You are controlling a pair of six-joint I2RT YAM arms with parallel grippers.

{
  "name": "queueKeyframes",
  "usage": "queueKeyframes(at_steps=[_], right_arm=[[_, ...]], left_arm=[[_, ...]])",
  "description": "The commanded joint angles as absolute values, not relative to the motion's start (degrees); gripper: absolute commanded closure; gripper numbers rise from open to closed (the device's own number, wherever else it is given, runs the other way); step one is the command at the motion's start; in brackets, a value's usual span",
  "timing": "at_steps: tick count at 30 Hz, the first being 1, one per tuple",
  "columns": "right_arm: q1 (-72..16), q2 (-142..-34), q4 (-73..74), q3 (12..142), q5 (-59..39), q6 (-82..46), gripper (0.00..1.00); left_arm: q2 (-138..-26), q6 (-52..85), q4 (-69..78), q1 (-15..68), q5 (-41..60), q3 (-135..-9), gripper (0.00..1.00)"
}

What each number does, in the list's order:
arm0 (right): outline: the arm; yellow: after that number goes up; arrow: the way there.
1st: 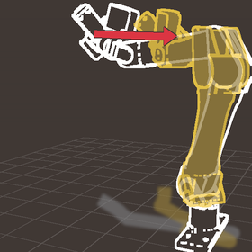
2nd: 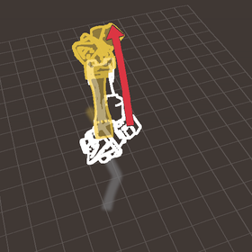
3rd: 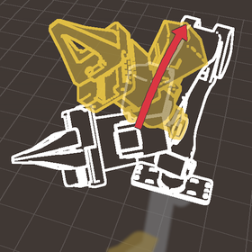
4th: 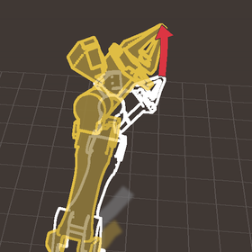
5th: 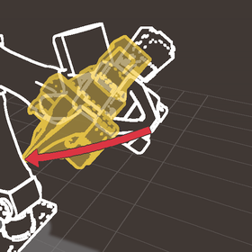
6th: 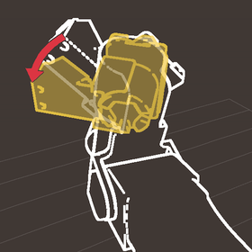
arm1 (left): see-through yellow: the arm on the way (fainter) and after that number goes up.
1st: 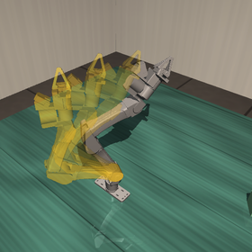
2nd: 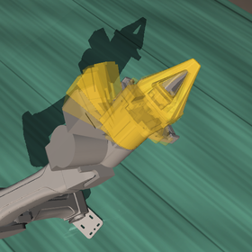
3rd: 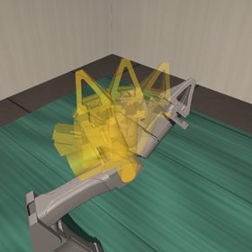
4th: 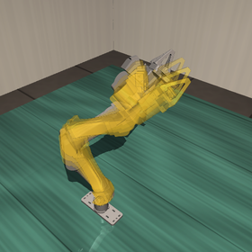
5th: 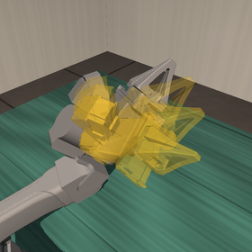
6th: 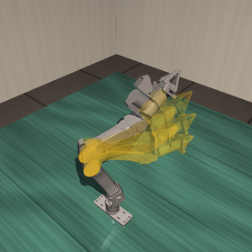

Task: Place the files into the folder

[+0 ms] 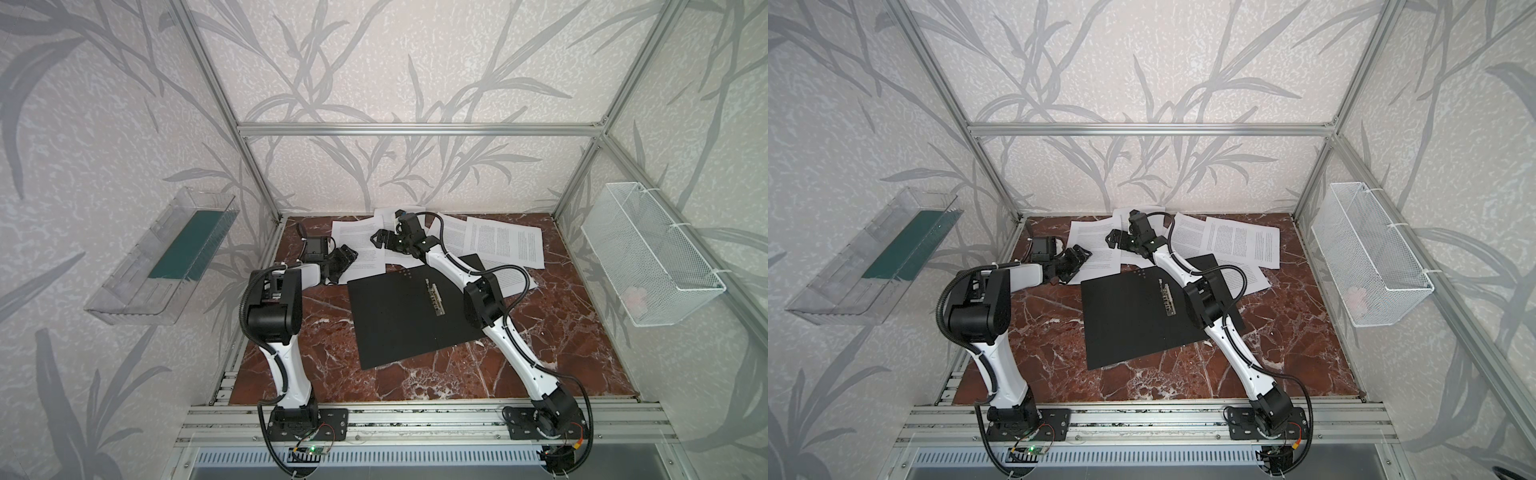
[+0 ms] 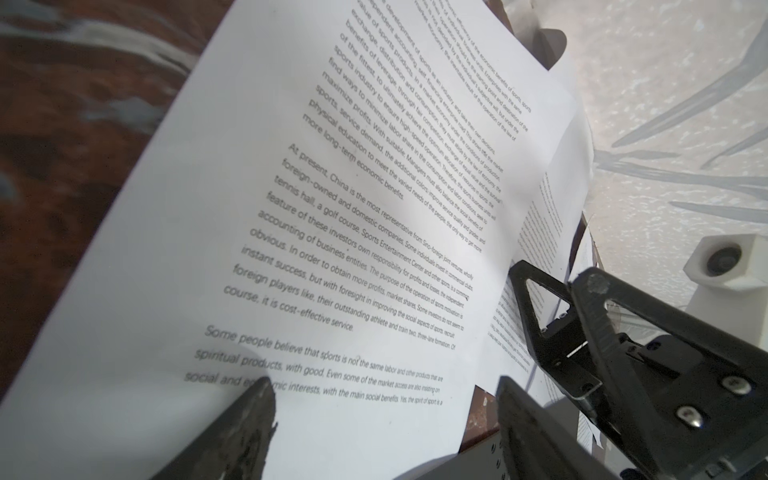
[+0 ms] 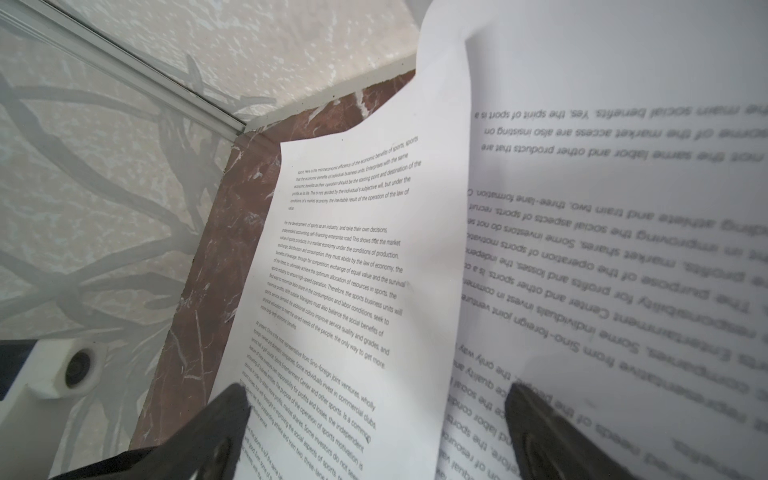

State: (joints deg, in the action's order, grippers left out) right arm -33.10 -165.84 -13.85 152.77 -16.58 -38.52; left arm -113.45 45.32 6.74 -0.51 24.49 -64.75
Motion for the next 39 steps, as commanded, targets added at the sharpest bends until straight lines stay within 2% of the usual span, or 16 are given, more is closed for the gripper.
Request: queueKeyframes(at_steps=[1, 6, 13, 18, 22, 28, 34, 36, 39], right_arm=[[-32.8, -166.7, -19.8, 152.9, -13.5, -37.9, 0.03], [-32.7, -166.8, -20.3, 153.1, -13.2, -38.2, 0.03], [-32.6, -165.6, -14.9, 151.2, -21.0, -36.9, 0.05], [-32.6, -156.9, -4.8, 135.9, -26.0, -31.7, 0.09], [-32.5, -152.9, -1.1, 128.8, -28.4, -29.1, 0.13], [-32.4, -152.9, 1.8, 125.8, -29.9, -29.1, 0.3], [-31.8, -153.6, 3.6, 126.0, -30.0, -30.7, 0.55], [-31.7, -153.8, 3.4, 126.4, -29.8, -30.8, 0.58], [-31.5, -154.3, 3.3, 127.0, -29.7, -31.1, 0.69]], left_arm=[[-118.6, 44.4, -4.9, 1.6, 23.2, -63.9, 0.15], [-118.9, 44.0, -5.9, 3.0, 22.7, -64.9, 0.15], [-119.4, 43.2, -7.3, 3.3, 21.6, -65.6, 0.15], [-120.2, 43.1, -7.7, 3.3, 21.2, -66.4, 0.15], [-119.8, 43.0, -7.9, 3.2, 21.1, -66.4, 0.15], [-118.7, 42.9, -7.7, 3.1, 21.4, -65.8, 0.15], [-118.3, 42.7, -7.7, 3.0, 21.8, -65.6, 0.15], [-118.0, 42.7, -7.7, 3.1, 21.8, -65.7, 0.15], [-117.1, 43.0, -7.4, 3.0, 22.6, -65.7, 0.15]])
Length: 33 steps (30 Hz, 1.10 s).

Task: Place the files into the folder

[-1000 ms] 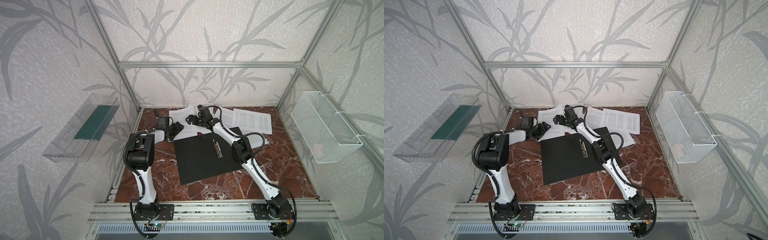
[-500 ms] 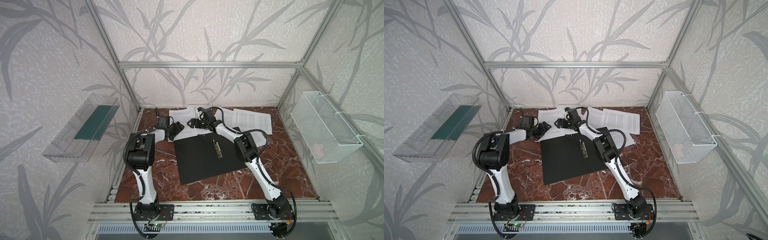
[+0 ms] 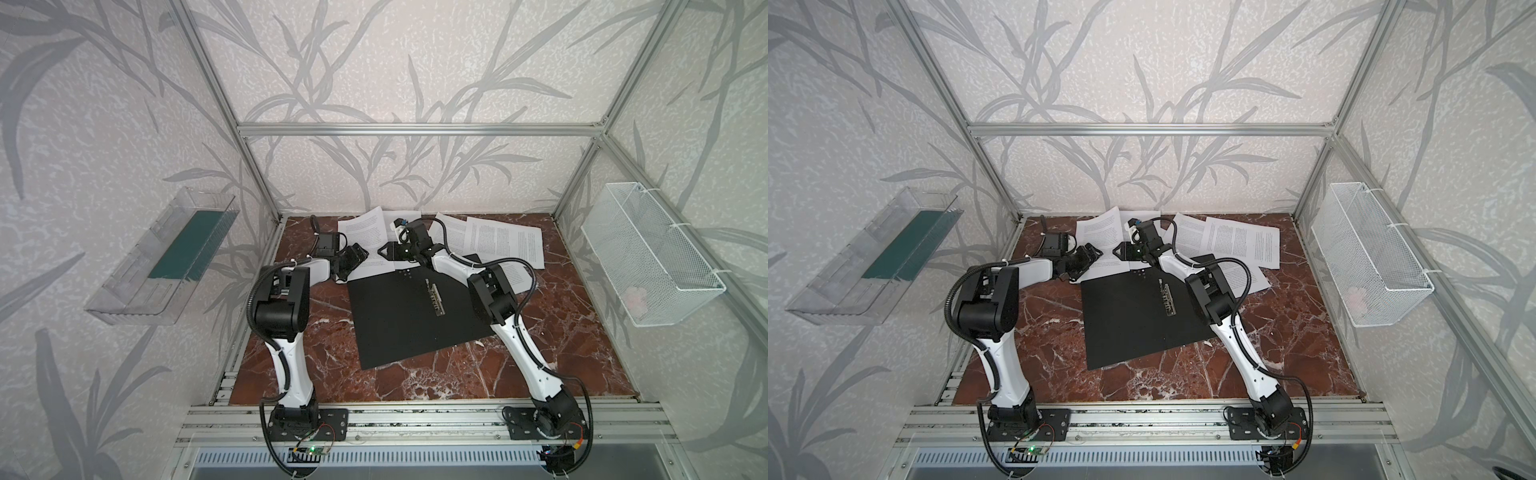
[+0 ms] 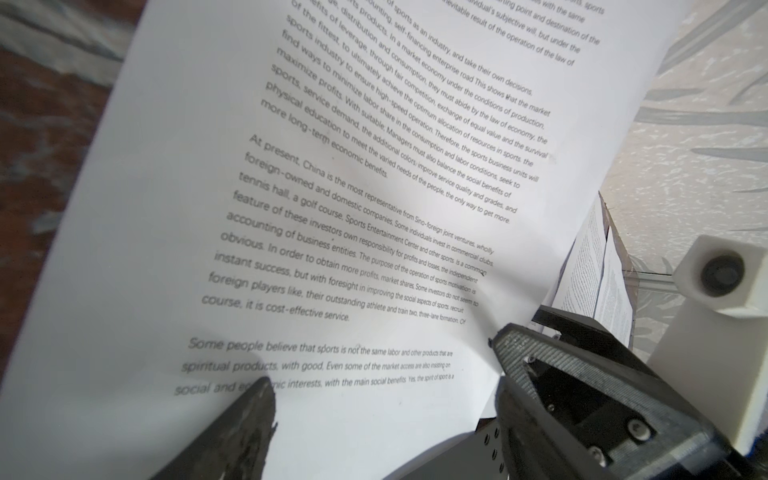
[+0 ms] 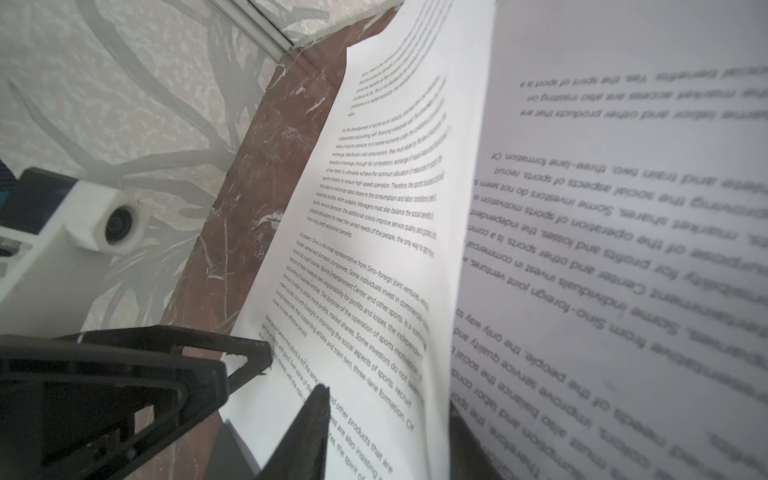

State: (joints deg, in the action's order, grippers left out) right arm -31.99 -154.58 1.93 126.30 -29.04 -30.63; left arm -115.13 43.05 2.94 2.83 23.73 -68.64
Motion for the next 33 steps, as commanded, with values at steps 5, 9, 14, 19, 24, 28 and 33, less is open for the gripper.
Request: queueKeyframes(at_steps=[5, 9, 14, 19, 24, 28, 33], right_arm=[[-31.3, -155.2, 1.9, 129.2, -29.1, -30.4, 0.89], [-31.3, -156.4, 0.7, 132.9, -29.1, -29.9, 1.0], [-31.4, -154.0, 1.6, 134.5, -29.5, -30.9, 1.0], [-31.4, -147.9, 0.2, 133.4, -29.1, -31.1, 1.0], [-31.4, -139.5, -6.0, 130.7, -28.8, -29.4, 1.0], [-31.3, -132.1, -16.1, 127.8, -29.3, -27.8, 1.0], [-31.0, -118.1, -21.0, 112.6, -28.0, -23.6, 1.0]], left_arm=[[-113.9, 43.5, -7.2, 3.0, 25.6, -66.3, 0.15], [-107.6, 43.6, -7.6, 3.5, 26.9, -66.9, 0.15], [-97.0, 44.4, -8.9, 4.9, 24.4, -65.0, 0.14], [-84.4, 40.3, -15.1, 8.8, 16.3, -62.8, 0.14], [-73.1, 36.2, -20.2, 14.3, 8.8, -59.3, 0.14], [-66.4, 33.7, -23.9, 19.4, 5.9, -56.5, 0.13], [-58.2, 31.7, -28.8, 24.2, 7.1, -53.2, 0.13]])
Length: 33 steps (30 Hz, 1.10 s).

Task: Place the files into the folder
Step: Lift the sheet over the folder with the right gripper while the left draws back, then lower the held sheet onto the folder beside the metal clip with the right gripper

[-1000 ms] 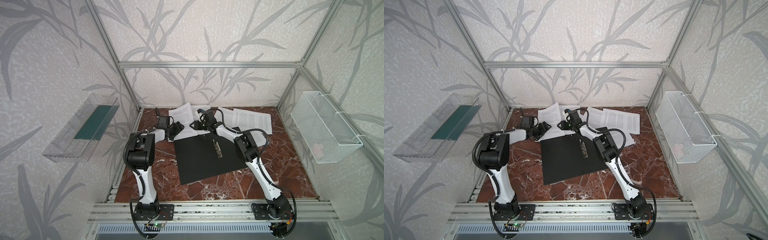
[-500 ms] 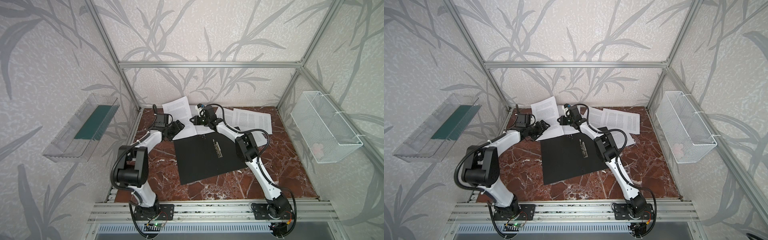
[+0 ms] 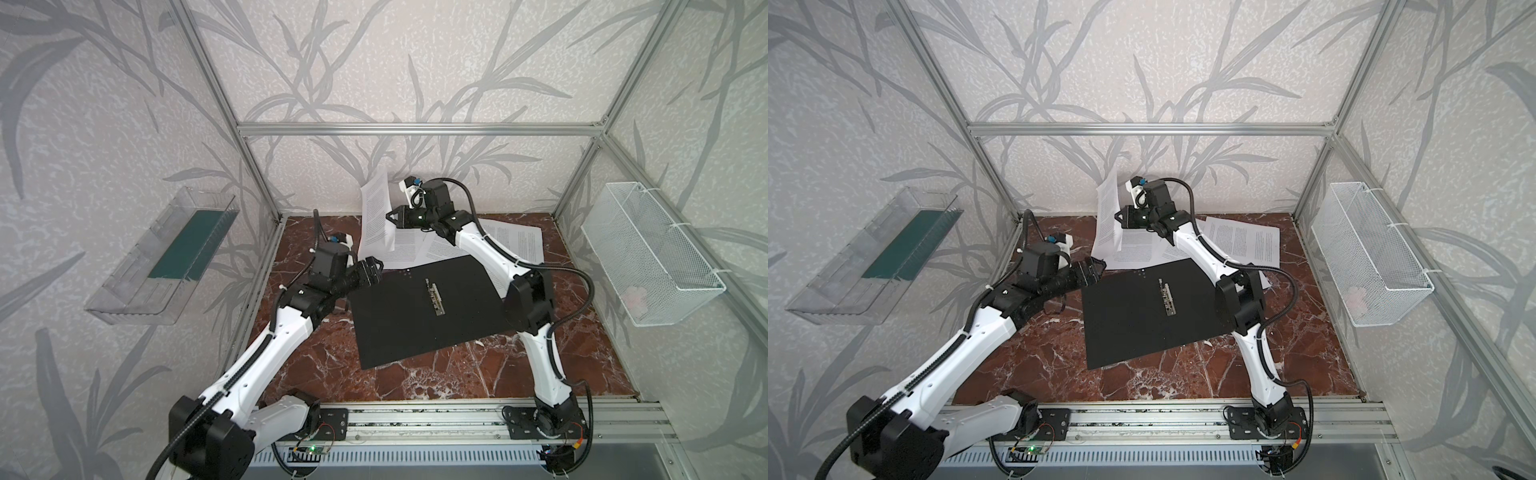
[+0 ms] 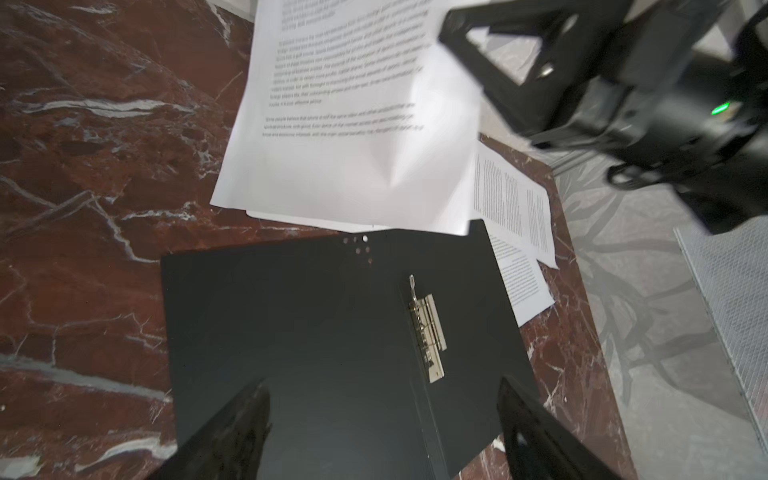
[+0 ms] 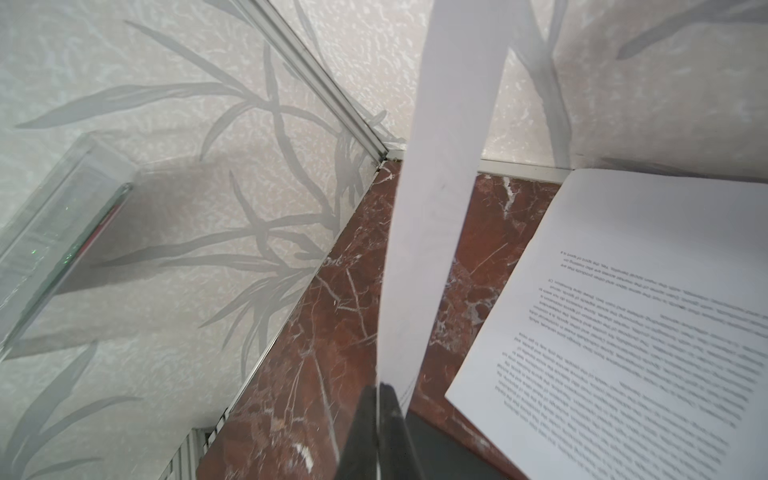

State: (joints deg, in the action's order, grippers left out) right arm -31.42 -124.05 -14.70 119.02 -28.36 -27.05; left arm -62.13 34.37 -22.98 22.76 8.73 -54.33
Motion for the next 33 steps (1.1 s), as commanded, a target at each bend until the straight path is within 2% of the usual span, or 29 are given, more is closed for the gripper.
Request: queueKeyframes(at_steps=[1, 4, 9, 15, 18, 19, 33], right_arm=[[-30.8, -115.0, -21.0, 108.6, -27.7, -22.9, 1.0], [-30.0, -106.3, -21.3, 98.7, -28.3, -22.0, 1.0], [-29.4, -95.5, -24.2, 85.7, -30.1, -20.4, 1.0], [-25.1, -89.1, -28.8, 72.6, -24.9, -18.0, 1.0], [-23.9, -88.4, -31.3, 68.8, -17.0, -14.4, 1.0], [-23.8, -88.6, -32.0, 68.1, -13.8, -13.1, 1.0], [-22.9, -97.3, -41.8, 72.7, 9.6, -3.5, 1.0]], left_arm=[[-56.0, 31.5, -29.9, 25.0, 8.0, -52.4, 0.13], [-49.4, 30.6, -34.2, 26.3, 10.5, -51.7, 0.13], [-36.8, 27.1, -40.6, 26.5, 8.7, -50.3, 0.12], [-30.1, 23.0, -44.7, 26.5, 5.5, -47.5, 0.07], [-30.1, 22.3, -42.4, 26.0, 11.7, -46.6, 0.05], [-30.5, 21.9, -42.2, 25.2, 13.1, -46.5, 0.01], [-30.8, 21.7, -41.6, 23.1, 17.7, -45.8, 0.01]])
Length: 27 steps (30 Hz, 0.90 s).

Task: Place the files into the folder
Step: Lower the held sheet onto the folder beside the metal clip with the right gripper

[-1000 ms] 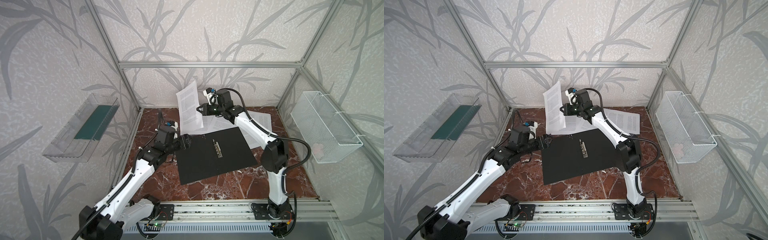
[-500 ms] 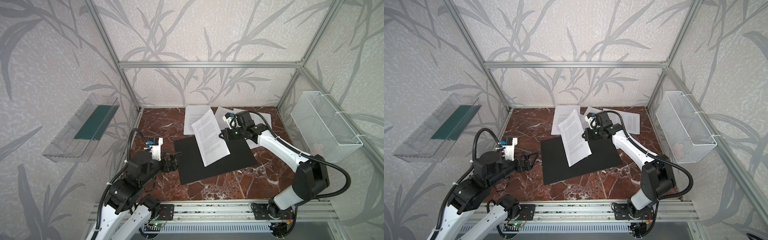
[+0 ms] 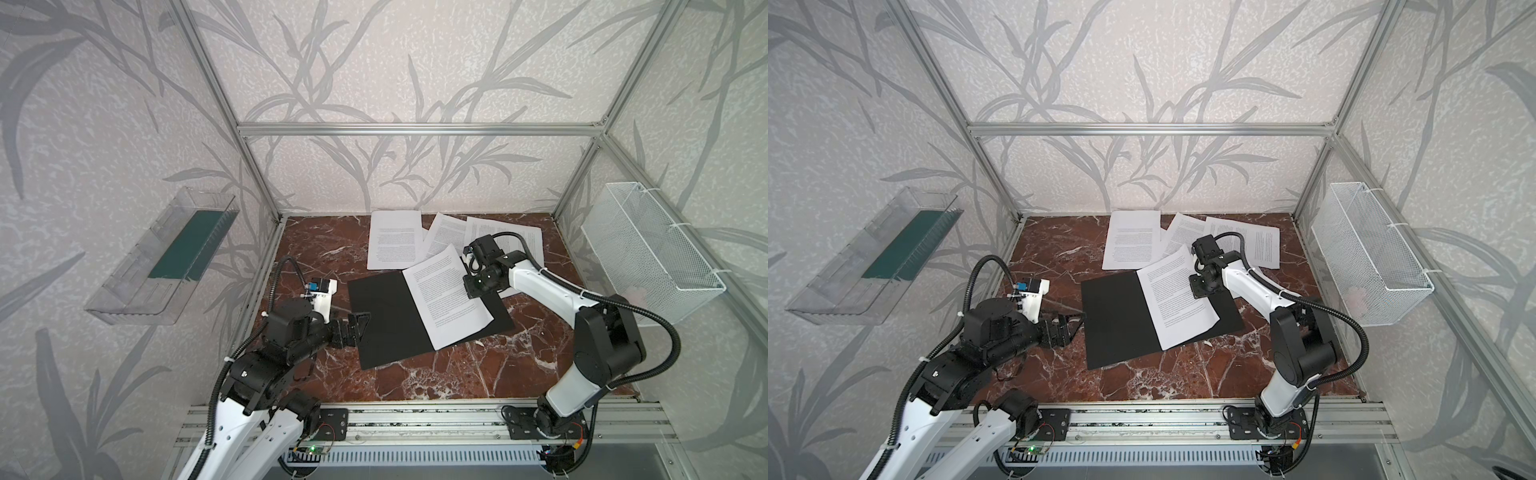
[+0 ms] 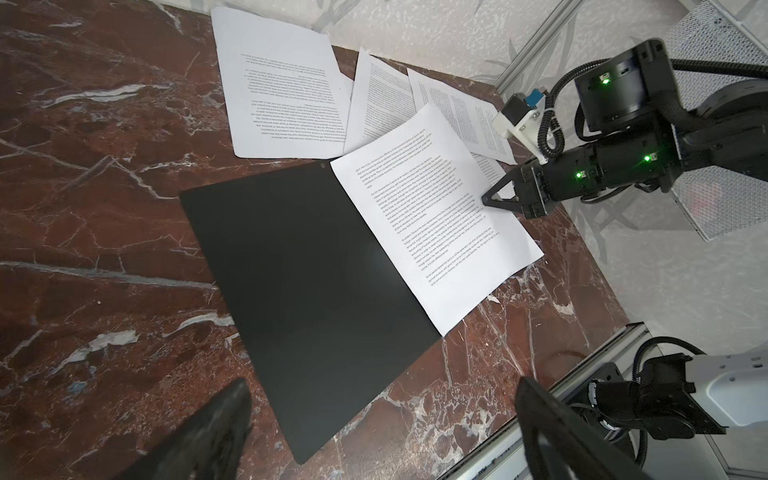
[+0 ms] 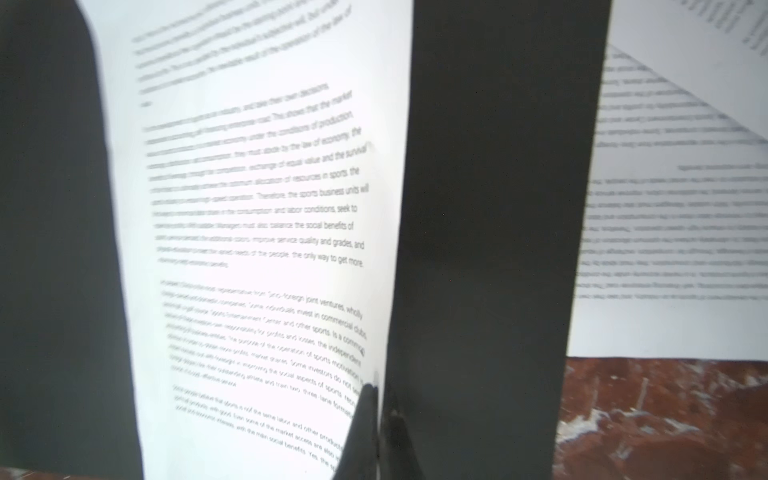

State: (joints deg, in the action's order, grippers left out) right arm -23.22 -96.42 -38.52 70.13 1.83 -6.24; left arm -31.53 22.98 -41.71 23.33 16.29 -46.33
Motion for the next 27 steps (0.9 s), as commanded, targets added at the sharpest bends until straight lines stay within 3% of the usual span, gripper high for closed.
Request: queueKeyframes(at_steps=[1, 8, 27], right_arm=[[-22.8, -97.5, -42.6, 73.3, 11.4, -3.0, 1.0], [-22.1, -100.3, -43.4, 74.5, 16.1, -3.9, 1.0], [-19.5, -101.7, -40.8, 74.6, 8.7, -5.8, 1.0]], left_arm=[[-30.8, 21.7, -41.5, 23.1, 17.7, -45.7, 0.01], [-31.6, 21.6, -41.4, 23.1, 18.4, -45.8, 0.01], [-32.7, 21.7, -41.7, 23.1, 17.4, -45.8, 0.01]])
